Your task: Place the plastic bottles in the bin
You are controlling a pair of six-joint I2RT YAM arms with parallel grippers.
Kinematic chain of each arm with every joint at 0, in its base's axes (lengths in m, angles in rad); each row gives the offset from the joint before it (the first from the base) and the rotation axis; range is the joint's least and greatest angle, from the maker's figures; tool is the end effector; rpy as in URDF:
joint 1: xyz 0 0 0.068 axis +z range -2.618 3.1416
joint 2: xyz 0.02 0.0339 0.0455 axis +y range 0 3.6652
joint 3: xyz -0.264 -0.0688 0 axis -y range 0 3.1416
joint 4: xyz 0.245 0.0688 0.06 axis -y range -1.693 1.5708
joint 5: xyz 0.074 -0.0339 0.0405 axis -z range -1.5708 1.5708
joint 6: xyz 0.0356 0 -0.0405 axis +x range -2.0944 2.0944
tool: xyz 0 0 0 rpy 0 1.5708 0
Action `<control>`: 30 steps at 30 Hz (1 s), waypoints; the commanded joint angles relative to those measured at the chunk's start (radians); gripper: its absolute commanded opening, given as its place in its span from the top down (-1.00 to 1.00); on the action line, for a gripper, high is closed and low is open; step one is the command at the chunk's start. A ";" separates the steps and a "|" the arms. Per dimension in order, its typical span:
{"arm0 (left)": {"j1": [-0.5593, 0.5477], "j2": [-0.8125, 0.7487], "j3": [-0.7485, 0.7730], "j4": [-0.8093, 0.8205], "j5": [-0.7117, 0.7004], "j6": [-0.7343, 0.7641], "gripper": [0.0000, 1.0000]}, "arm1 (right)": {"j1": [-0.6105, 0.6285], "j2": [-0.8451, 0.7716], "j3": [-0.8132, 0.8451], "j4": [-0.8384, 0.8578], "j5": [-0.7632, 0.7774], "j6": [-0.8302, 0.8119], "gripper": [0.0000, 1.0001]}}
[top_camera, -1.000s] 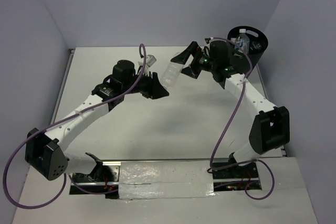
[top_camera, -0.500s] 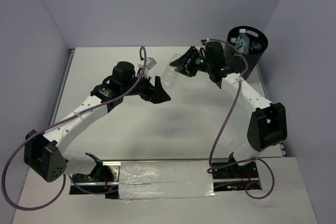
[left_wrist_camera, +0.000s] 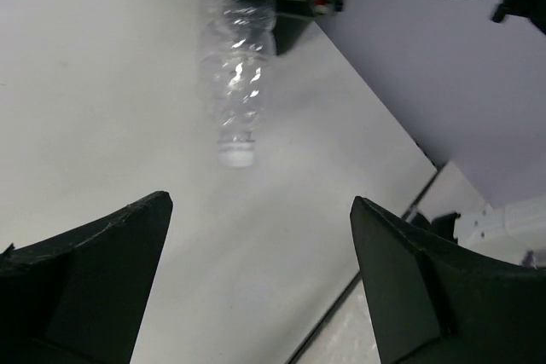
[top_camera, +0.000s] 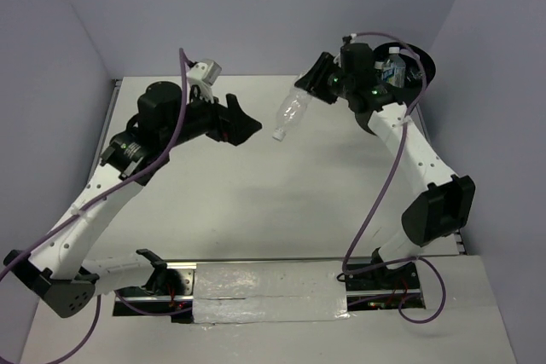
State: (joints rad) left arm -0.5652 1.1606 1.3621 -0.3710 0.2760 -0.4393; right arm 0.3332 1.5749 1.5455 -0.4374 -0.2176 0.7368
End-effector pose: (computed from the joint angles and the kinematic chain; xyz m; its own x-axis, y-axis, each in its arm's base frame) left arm 0.2055 -0.1418 0.4452 -0.4446 -0.2026 -0.8725 0.6111 0.6436 -0.4608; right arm 0.3423 0.1266 0.3813 -0.6520 0.4686 -0.5961 -0.0857 0.7356 0.6720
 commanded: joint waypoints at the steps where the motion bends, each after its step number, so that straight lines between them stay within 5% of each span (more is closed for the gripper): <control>1: 0.017 -0.012 0.069 -0.127 -0.188 0.019 -0.99 | -0.006 -0.068 0.174 -0.157 0.283 -0.198 0.39; 6: 0.079 -0.027 0.062 -0.230 -0.363 -0.036 -0.99 | -0.080 -0.079 0.395 -0.248 0.591 -0.399 0.30; 10: 0.111 -0.053 -0.048 -0.304 -0.460 -0.143 -0.99 | -0.245 0.008 0.712 -0.446 0.659 -0.456 0.28; 16: 0.119 -0.127 -0.205 -0.237 -0.445 -0.228 -0.99 | -0.407 0.031 0.725 -0.339 0.682 -0.484 0.28; 22: 0.120 -0.125 -0.186 -0.210 -0.468 -0.194 -0.99 | -0.428 0.103 0.713 -0.241 0.797 -0.508 0.27; 30: 0.126 -0.019 -0.138 -0.210 -0.437 -0.147 -0.99 | -0.474 0.224 0.783 -0.238 0.770 -0.508 0.22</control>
State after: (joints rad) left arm -0.4465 1.1179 1.1961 -0.6132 -0.1703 -0.6193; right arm -0.1280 1.8088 2.3020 -0.7353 0.5209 0.2413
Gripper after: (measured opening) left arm 0.993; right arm 0.514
